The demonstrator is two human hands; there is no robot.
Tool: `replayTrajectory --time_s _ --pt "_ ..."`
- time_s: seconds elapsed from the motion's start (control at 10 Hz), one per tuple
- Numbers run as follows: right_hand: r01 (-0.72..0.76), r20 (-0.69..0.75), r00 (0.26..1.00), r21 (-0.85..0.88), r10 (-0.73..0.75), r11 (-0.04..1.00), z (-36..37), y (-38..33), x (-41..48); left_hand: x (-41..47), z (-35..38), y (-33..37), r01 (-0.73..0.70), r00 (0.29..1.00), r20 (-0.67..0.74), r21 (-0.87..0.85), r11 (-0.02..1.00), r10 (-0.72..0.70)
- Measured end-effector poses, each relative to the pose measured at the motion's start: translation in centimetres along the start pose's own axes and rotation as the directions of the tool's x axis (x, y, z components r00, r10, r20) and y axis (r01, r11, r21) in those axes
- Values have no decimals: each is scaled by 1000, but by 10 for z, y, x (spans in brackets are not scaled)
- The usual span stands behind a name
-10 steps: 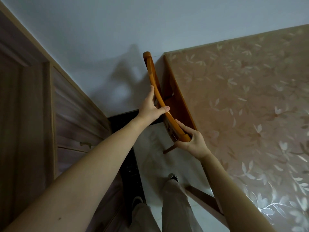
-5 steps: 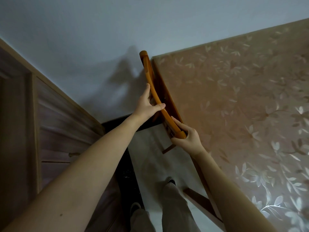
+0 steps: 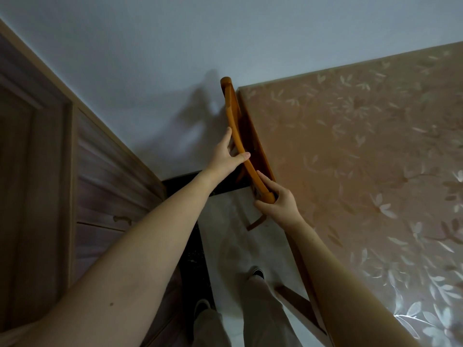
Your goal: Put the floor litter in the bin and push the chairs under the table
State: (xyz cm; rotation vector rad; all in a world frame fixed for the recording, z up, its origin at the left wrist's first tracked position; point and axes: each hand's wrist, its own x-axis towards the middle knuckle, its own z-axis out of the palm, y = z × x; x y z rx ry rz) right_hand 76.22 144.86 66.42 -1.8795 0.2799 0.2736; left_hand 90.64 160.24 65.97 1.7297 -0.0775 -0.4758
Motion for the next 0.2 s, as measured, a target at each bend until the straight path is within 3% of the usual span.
replayTrajectory --time_s 0.2 --pt "29 44 999 -53 -27 998 -11 -17 -12 -43 6 13 -36 998 -47 175 984 45"
